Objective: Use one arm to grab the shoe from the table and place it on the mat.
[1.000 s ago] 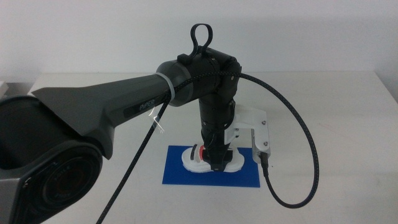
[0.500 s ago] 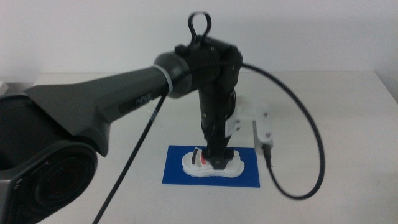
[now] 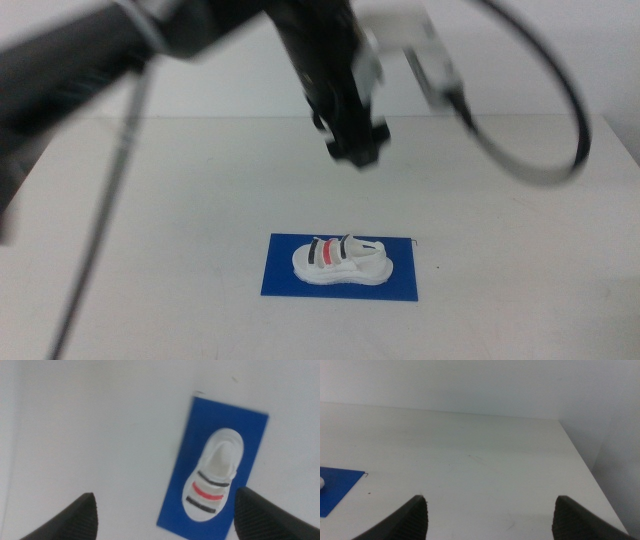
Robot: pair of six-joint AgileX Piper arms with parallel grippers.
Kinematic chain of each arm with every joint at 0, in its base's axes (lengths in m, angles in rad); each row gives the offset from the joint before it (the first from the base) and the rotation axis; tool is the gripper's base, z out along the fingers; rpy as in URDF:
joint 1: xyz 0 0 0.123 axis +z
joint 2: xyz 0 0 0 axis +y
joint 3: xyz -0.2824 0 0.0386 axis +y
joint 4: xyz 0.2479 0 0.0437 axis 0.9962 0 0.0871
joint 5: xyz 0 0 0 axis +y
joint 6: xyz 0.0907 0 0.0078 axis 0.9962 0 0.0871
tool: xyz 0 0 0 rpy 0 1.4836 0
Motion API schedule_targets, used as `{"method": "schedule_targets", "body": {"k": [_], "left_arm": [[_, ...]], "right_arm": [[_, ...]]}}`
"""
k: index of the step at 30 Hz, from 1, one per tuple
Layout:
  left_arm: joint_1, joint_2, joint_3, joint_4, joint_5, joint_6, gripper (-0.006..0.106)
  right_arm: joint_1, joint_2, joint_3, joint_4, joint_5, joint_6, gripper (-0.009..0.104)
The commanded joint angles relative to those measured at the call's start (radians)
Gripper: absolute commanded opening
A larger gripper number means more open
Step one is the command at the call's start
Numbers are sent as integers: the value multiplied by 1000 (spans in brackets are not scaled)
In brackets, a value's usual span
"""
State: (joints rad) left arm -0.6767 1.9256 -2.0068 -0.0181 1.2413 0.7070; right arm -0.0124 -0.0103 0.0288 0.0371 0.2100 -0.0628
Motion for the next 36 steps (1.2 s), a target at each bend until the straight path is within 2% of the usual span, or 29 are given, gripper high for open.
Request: {"method": "schedule_targets", "body": {"k": [1, 7, 15, 20, 28, 32, 36], "left_arm": [[31, -122, -35, 11, 68, -161, 94], [131, -236, -35, 29, 20, -374, 94], [265, -402, 46, 18, -77, -392, 94], [343, -634, 322, 72, -278, -397, 94], [498, -1012, 855, 47, -647, -400, 94], [557, -1154, 1061, 46, -743, -414, 94], [563, -1278, 1221, 47, -819, -456, 94]], "right_arm": [[-1, -26, 5, -9, -76, -8, 64], [-1, -26, 5, -9, -76, -8, 64], [-1, -26, 5, -9, -76, -8, 64], [-1, -26, 5, -9, -76, -8, 64], [-1, -26, 5, -9, -76, -8, 64], [-1, -26, 5, -9, -76, -8, 64], [-1, -26, 5, -9, -76, -8, 64]]}}
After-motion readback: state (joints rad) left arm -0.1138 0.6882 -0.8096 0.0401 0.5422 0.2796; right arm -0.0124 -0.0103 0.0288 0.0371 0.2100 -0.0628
